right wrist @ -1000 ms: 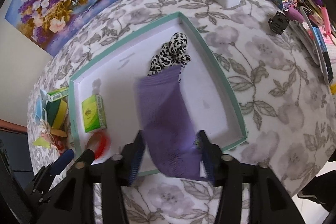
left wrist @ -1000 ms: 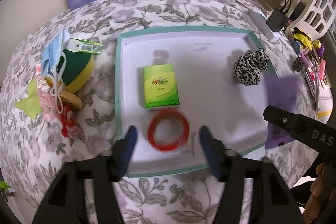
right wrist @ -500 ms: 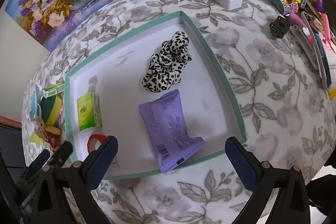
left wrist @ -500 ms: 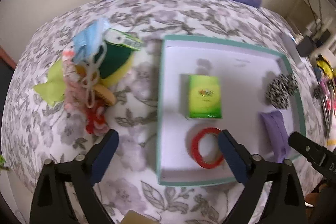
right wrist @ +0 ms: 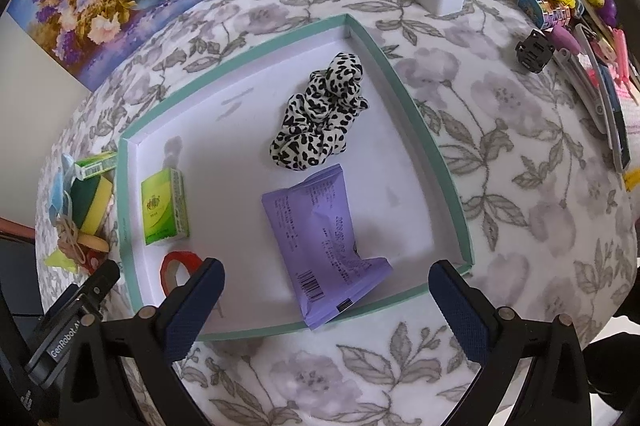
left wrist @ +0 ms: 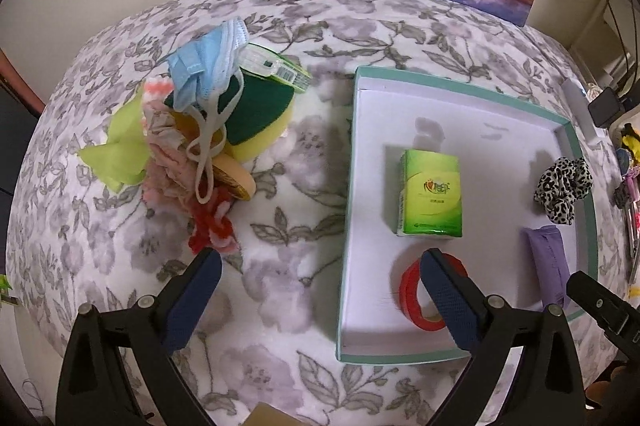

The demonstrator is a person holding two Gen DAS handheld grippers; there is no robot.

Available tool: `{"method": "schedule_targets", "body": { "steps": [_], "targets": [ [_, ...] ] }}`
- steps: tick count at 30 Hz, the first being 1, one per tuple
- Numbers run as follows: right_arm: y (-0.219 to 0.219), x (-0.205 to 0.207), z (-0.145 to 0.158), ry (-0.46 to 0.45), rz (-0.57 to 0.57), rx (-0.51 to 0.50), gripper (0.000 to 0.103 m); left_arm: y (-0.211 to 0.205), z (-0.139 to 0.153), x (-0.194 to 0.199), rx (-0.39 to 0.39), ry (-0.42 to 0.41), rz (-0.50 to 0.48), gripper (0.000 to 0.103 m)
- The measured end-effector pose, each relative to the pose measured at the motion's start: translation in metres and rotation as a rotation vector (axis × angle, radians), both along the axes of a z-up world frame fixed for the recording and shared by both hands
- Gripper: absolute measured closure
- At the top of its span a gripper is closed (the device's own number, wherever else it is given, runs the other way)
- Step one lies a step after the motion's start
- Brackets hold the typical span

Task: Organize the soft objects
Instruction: 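Move both tools back over the remaining pile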

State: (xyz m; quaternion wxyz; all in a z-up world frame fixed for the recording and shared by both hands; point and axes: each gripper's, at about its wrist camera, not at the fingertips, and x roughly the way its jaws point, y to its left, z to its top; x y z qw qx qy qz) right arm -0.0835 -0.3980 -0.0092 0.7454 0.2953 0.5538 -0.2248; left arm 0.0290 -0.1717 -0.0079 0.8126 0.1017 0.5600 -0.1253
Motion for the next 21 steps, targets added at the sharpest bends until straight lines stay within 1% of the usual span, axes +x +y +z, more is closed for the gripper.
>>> {"method": "schedule_targets", "body": {
  "steps": [3, 6, 10, 15, 17, 21],
  "targets": [
    [0.003, 0.003, 0.001, 0.004, 0.009, -0.006, 0.0, 0.004, 0.001, 0.003, 0.002, -0.003, 0.005, 0.004],
    [0.009, 0.007, 0.005, 0.001, 0.022, -0.017, 0.0, 0.013, 0.004, 0.008, -0.017, -0.001, 0.023, 0.004],
    [0.025, 0.016, 0.014, -0.018, 0.051, -0.034, 0.0, 0.034, 0.013, 0.02, -0.036, -0.016, 0.084, 0.004],
    [0.054, 0.035, 0.02, -0.044, 0.093, -0.014, 0.0, 0.073, 0.021, 0.038, 0.021, -0.061, 0.166, 0.004],
    [0.07, 0.046, 0.022, -0.059, 0.118, -0.002, 0.0, 0.092, 0.022, 0.046, 0.032, -0.064, 0.207, 0.004],
    [0.103, 0.068, 0.023, -0.078, 0.176, 0.015, 0.0, 0.137, 0.025, 0.06, 0.028, -0.07, 0.31, 0.004]
  ]
}}
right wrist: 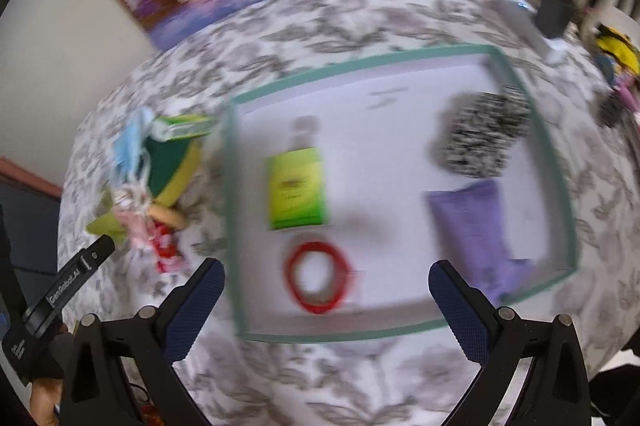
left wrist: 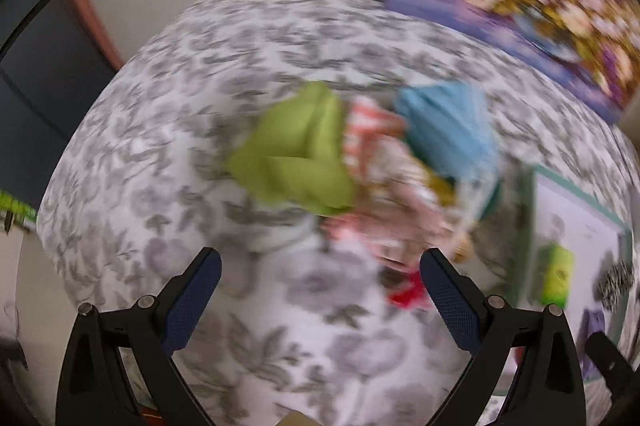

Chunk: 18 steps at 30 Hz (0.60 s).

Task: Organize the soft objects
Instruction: 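Move both tools back over the remaining pile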

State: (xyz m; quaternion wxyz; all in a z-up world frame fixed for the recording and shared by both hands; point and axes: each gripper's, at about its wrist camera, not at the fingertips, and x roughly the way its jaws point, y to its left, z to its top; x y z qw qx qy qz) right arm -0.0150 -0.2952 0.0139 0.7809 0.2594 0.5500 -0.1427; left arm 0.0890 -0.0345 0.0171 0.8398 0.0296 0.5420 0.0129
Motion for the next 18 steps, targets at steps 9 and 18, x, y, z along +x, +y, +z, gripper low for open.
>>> {"method": "schedule_targets", "body": {
  "steps": [9, 18],
  "targets": [
    [0.06, 0.046, -0.003, -0.013, 0.122, 0.0, 0.0, 0.064, -0.008, 0.017, -0.036, 0.013, 0.139, 0.004],
    [0.094, 0.084, 0.012, -0.099, 0.193, -0.012, 0.0, 0.085, -0.013, 0.041, -0.123, 0.063, 0.242, 0.004]
  ]
}}
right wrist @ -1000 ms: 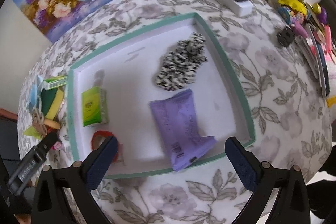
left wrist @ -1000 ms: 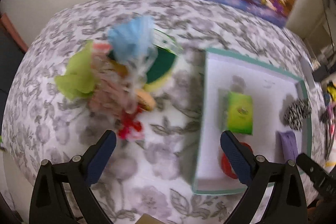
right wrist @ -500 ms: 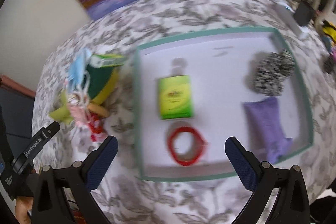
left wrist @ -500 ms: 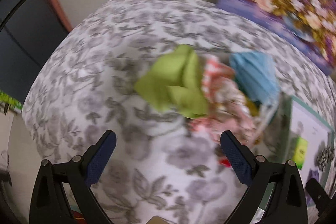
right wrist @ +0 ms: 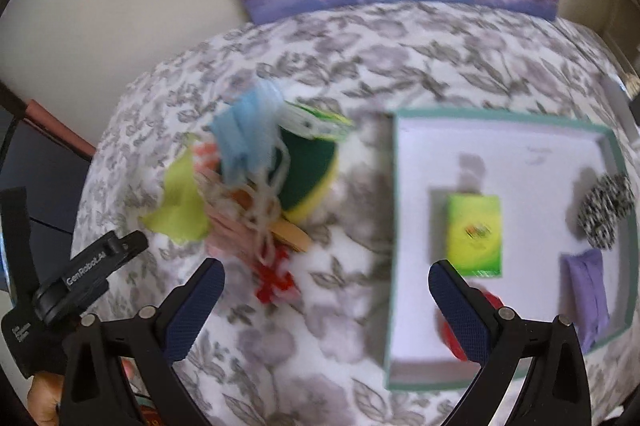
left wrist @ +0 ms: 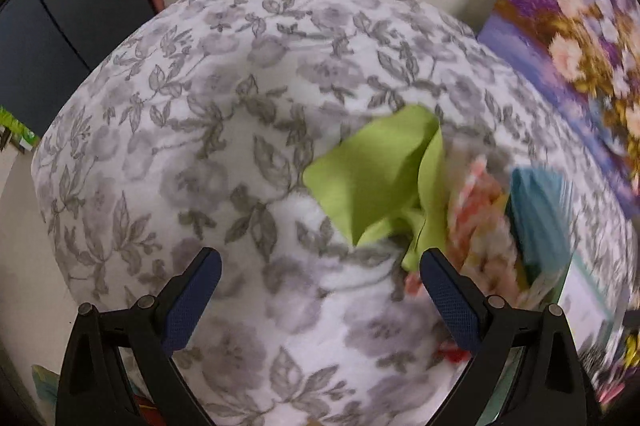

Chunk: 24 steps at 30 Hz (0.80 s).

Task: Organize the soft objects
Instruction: 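Move both tools back over the remaining pile, then grasp the green cloth with the left gripper while the right grasps the blue face mask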

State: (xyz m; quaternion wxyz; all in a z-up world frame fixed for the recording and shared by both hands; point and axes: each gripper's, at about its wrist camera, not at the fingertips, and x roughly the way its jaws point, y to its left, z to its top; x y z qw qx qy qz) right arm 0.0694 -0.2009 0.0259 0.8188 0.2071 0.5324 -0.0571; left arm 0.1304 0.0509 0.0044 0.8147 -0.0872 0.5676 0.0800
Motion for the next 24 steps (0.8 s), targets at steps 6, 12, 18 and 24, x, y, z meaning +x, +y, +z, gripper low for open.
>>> {"method": "schedule_targets", "body": {
  "steps": [6, 12, 18, 24],
  "targets": [
    [0.009, 0.029, 0.005, -0.035, 0.025, -0.023, 0.0, -0.005, 0.001, 0.024, -0.029, -0.023, 0.033, 0.003],
    [0.017, 0.058, -0.002, -0.048, 0.059, -0.041, 0.0, -0.004, -0.021, 0.05, -0.015, 0.031, 0.002, 0.004],
    [0.027, 0.079, -0.012, -0.071, 0.088, -0.058, 0.0, 0.002, -0.027, 0.069, -0.046, 0.041, -0.016, 0.004],
    [0.03, 0.088, -0.016, -0.084, 0.1, -0.066, 0.021, -0.012, -0.046, 0.077, -0.066, 0.096, -0.051, 0.004]
  ]
}}
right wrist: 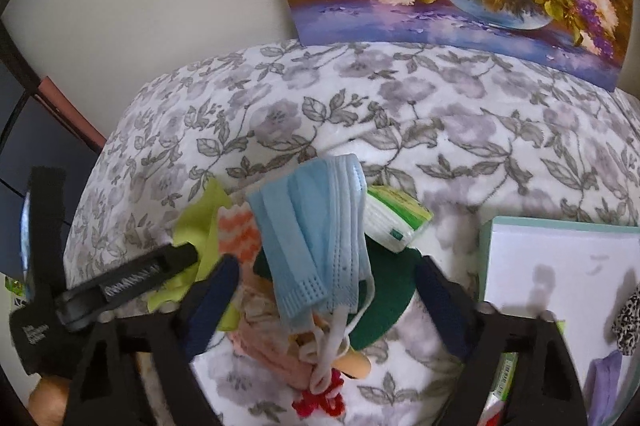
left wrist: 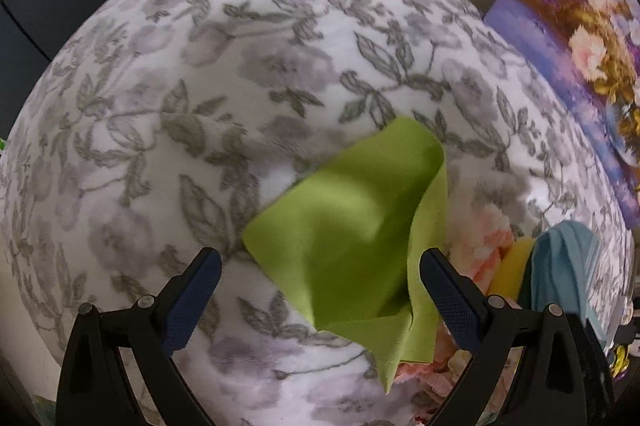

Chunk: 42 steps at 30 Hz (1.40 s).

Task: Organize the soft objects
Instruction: 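Grasp the green cloth with the left gripper while the right grasps the blue face mask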

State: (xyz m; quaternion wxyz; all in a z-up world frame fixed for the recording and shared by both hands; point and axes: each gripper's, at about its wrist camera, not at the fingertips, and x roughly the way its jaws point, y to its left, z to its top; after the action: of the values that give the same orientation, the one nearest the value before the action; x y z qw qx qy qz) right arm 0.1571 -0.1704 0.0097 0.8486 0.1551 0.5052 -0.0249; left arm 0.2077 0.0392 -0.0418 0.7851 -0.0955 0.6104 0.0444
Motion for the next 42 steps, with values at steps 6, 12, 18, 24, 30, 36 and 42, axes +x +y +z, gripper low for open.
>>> {"method": "schedule_targets", "body": {
  "steps": [6, 12, 18, 24, 30, 36, 42],
  "targets": [
    [-0.003, 0.001, -0.007, 0.018, -0.017, 0.019, 0.051, -0.01, -0.014, 0.0, -0.001, 0.033, -0.015, 0.004],
    [-0.008, -0.001, -0.011, 0.02, -0.03, 0.046, 0.07, -0.015, -0.027, -0.001, -0.021, 0.057, -0.026, 0.028],
    [-0.009, -0.002, -0.007, 0.005, -0.022, 0.063, 0.083, -0.021, -0.022, -0.002, -0.053, 0.024, -0.051, 0.073],
    [-0.008, -0.004, -0.002, -0.011, -0.012, 0.07, 0.089, -0.016, -0.016, -0.004, -0.128, -0.009, -0.037, 0.093],
    [-0.01, -0.009, 0.007, -0.035, -0.006, 0.086, 0.093, -0.009, 0.001, -0.005, -0.157, -0.052, -0.016, 0.094],
    [-0.015, -0.018, 0.029, -0.086, -0.008, 0.1, 0.093, -0.007, 0.037, -0.011, -0.151, -0.145, -0.023, 0.094],
    [-0.025, -0.033, 0.054, -0.132, -0.023, 0.092, 0.093, -0.009, 0.077, -0.024, -0.146, -0.236, -0.046, 0.094]
  ]
}}
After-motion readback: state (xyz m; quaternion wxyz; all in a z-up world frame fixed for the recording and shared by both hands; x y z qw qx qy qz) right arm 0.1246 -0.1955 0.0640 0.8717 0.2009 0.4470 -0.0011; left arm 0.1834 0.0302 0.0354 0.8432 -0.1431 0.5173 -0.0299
